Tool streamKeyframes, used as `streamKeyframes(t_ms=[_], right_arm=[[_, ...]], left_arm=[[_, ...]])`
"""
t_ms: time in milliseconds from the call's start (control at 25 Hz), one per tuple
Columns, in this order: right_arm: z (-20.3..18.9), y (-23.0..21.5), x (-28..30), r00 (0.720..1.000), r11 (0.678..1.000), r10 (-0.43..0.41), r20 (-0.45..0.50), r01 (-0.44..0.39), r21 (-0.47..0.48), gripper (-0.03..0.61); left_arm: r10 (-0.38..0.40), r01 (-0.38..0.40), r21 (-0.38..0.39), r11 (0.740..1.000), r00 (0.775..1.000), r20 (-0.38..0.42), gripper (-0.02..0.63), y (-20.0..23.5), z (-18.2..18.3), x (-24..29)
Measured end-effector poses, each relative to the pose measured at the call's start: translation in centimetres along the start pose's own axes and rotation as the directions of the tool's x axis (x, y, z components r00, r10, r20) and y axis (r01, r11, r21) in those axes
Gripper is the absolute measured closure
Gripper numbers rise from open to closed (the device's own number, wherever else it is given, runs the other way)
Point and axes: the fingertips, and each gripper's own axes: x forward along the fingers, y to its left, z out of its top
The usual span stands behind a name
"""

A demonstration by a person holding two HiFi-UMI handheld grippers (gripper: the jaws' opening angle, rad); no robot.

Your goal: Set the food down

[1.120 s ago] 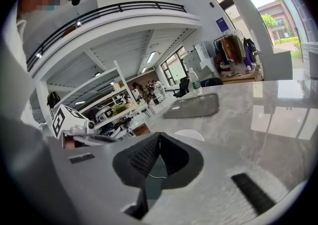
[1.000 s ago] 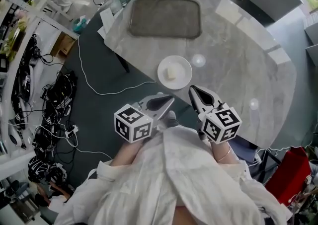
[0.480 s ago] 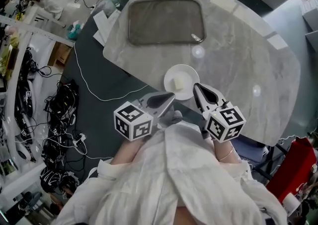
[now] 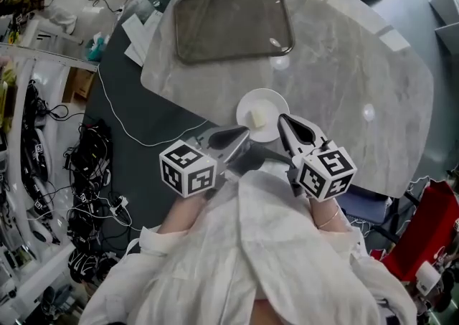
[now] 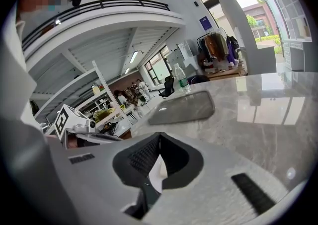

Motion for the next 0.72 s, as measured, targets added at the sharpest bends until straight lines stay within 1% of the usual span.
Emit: streamKeyframes(t_ms=[240, 480, 600, 720], right_arm=[[1.2, -1.2, 0.2, 1.0, 1.0, -0.003, -0.01, 0.003, -0.008, 0.577], [0.5, -1.9, 0.4, 0.999, 1.0, 0.003, -0.047, -0.003, 0.003, 0.577], [-0.3, -2.2, 0.5, 0.998, 1.0, 0.004, -0.064, -0.002, 0.024, 0.577], [-0.9, -2.9, 0.6, 0.997, 0.999, -0.001, -0.074, 0.005, 0.052, 0.577]], left_arm=[[0.035, -0.035, -0.026, 0.999, 0.999, 0.004, 0.597, 1.0, 1.0, -0.2], [0.036, -0.039, -0.085, 0.996, 0.999, -0.037, 0.597, 1.5, -0.3, 0.3], [0.059, -0.065, -0.094, 0.993, 0.996, -0.067, 0.597, 2.1, -1.1, 0.5], [0.086, -0.094, -0.099, 0.991, 0.993, -0.081, 0.597, 2.6, -1.5, 1.0]])
